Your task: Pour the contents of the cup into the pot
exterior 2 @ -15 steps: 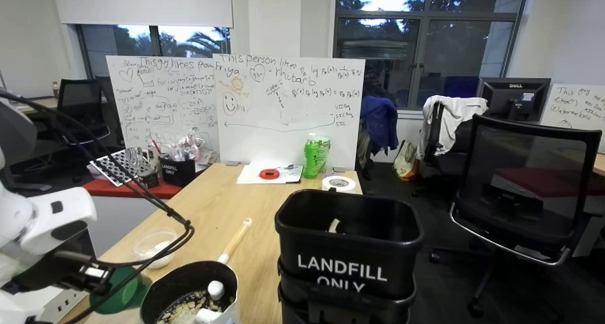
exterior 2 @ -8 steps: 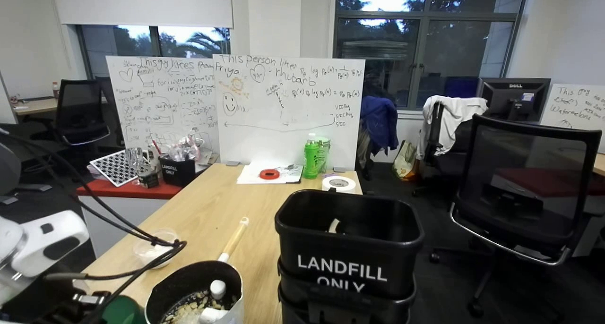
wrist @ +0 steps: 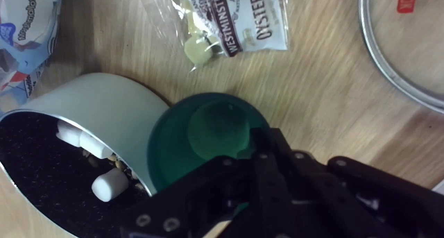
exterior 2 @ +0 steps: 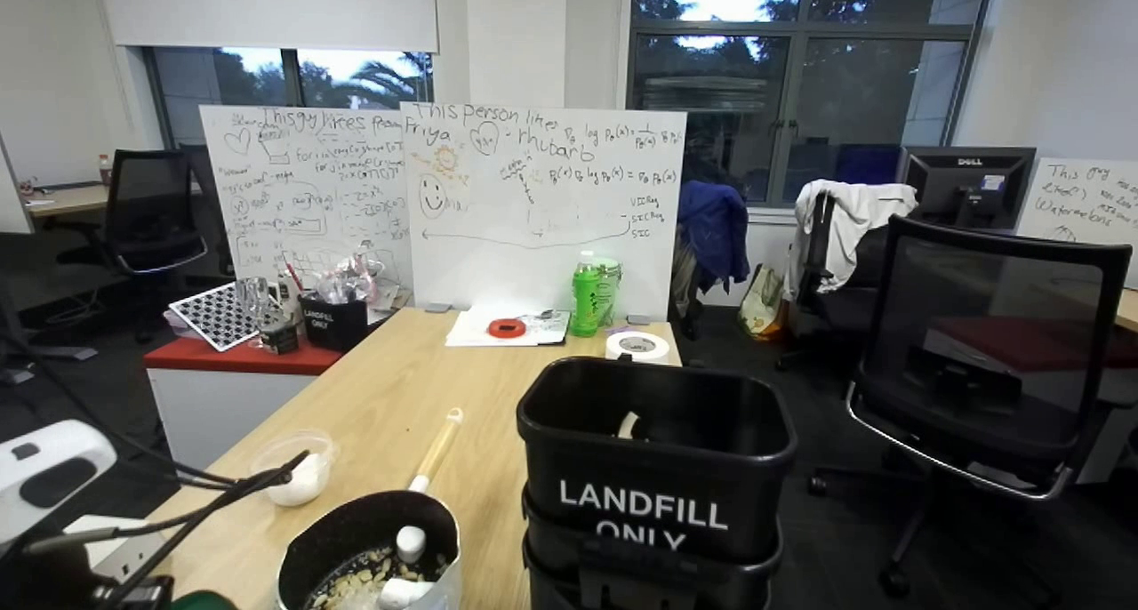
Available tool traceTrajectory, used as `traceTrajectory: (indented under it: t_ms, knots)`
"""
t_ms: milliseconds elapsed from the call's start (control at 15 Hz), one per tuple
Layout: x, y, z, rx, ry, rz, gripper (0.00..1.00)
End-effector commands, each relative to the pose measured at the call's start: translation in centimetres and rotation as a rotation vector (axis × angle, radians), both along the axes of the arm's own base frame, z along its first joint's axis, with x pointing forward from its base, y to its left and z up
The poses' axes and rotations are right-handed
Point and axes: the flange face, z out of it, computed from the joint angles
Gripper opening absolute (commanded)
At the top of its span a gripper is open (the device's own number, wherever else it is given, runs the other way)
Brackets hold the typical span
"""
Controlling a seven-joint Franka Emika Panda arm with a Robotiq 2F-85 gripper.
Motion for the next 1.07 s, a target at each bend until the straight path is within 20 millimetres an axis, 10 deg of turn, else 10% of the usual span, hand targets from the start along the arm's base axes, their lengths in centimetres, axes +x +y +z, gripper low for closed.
traceTrajectory:
  t_ms: [0, 667, 733, 800, 1000]
  knots:
    - [-2.0, -0.1, -1.8, -0.038, 0.064, 0.021, 0.01]
    - [-3.1, -0.1, -2.4, -0.073, 0.106, 0.058, 0.01]
    - [-3.2, 0.0, -2.4, -0.074, 0.108, 0.064, 0.06]
    - [-3.2, 0.0, -2.3, -0.073, 0.109, 0.072, 0.31]
    - [-4.0, 0.3, -3.5, -0.035, 0.144, 0.092, 0.42]
